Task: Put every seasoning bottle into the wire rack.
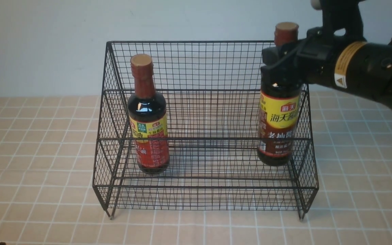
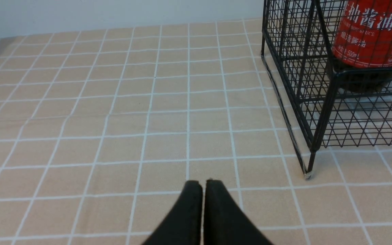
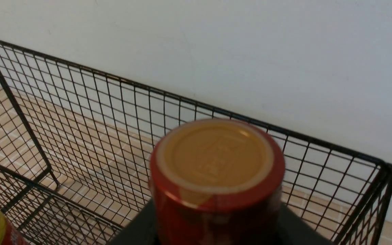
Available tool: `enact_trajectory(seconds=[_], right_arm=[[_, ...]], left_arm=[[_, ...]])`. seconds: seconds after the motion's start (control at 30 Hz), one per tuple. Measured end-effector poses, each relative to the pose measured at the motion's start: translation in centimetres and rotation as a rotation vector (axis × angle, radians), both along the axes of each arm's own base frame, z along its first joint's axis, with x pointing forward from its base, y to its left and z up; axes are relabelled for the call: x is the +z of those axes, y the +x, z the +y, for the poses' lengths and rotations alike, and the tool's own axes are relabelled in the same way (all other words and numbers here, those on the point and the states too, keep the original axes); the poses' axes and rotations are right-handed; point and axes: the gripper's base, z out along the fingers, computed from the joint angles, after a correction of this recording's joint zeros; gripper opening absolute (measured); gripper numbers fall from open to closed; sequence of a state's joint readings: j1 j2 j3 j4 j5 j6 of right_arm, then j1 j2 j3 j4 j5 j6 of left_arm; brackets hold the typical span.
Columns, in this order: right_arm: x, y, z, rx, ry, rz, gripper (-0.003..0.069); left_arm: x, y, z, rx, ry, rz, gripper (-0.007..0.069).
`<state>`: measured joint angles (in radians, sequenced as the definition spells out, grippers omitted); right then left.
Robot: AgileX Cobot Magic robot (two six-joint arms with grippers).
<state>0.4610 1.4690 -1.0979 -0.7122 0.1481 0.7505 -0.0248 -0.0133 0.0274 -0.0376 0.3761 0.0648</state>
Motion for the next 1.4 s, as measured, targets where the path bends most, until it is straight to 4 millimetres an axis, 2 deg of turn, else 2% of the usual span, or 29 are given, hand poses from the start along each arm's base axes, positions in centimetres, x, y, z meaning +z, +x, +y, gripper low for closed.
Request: enact_trajectory(seconds=[0.3, 0.53, 0.63, 0.73, 0.8, 0.87, 0.97, 1.13, 1.17, 1.2, 1.23, 1.3, 1.4], right_arm=[[-2.0, 0.8, 0.3, -0.023, -0.036, 0.071, 0.0272], [-2.2, 1.0, 0.3, -0.033, -0.035, 0.082, 0.0272], [-2.1, 1.0, 0.3, -0.033, -0.031, 0.081, 0.0295], [-1.8, 1.0, 0.3, -0.033, -0.013, 0.078, 0.0367], [-1.7, 0.9, 0.3, -0.038, -0.004, 0.081, 0.0387], [-0.8, 0.4, 0.0, -0.051, 0.022, 0.073, 0.0423], [0.4, -0.3, -0.4, -0.055, 0.040, 0.046, 0.0434], [4.8, -3.3, -2.1, -0.073, 0.091, -0.059, 0.0440], [5.0, -3.5, -2.2, -0.076, 0.093, -0.061, 0.0440], [6.6, -4.8, -3.0, -0.089, 0.116, -0.095, 0.0436], [6.7, -5.0, -3.2, -0.094, 0.119, -0.097, 0.0433], [9.2, -7.7, -4.8, -0.124, 0.157, -0.148, 0.0402], [11.9, -11.9, -7.4, -0.181, 0.214, -0.199, 0.0314]], left_arm=[[0.0, 0.0, 0.0, 0.000, 0.000, 0.000, -0.0007], [0.0, 0.0, 0.0, 0.000, 0.000, 0.000, -0.0007], [0.0, 0.0, 0.0, 0.000, 0.000, 0.000, -0.0007], [0.0, 0.0, 0.0, 0.000, 0.000, 0.000, -0.0007], [0.0, 0.0, 0.0, 0.000, 0.000, 0.000, -0.0007], [0.0, 0.0, 0.0, 0.000, 0.000, 0.000, -0.0007], [0.0, 0.0, 0.0, 0.000, 0.000, 0.000, -0.0007], [0.0, 0.0, 0.0, 0.000, 0.000, 0.000, -0.0007], [0.0, 0.0, 0.0, 0.000, 0.000, 0.000, -0.0007], [0.0, 0.0, 0.0, 0.000, 0.000, 0.000, -0.0007], [0.0, 0.0, 0.0, 0.000, 0.000, 0.000, -0.0007], [0.0, 0.0, 0.0, 0.000, 0.000, 0.000, -0.0007], [0.0, 0.0, 0.0, 0.000, 0.000, 0.000, -0.0007]])
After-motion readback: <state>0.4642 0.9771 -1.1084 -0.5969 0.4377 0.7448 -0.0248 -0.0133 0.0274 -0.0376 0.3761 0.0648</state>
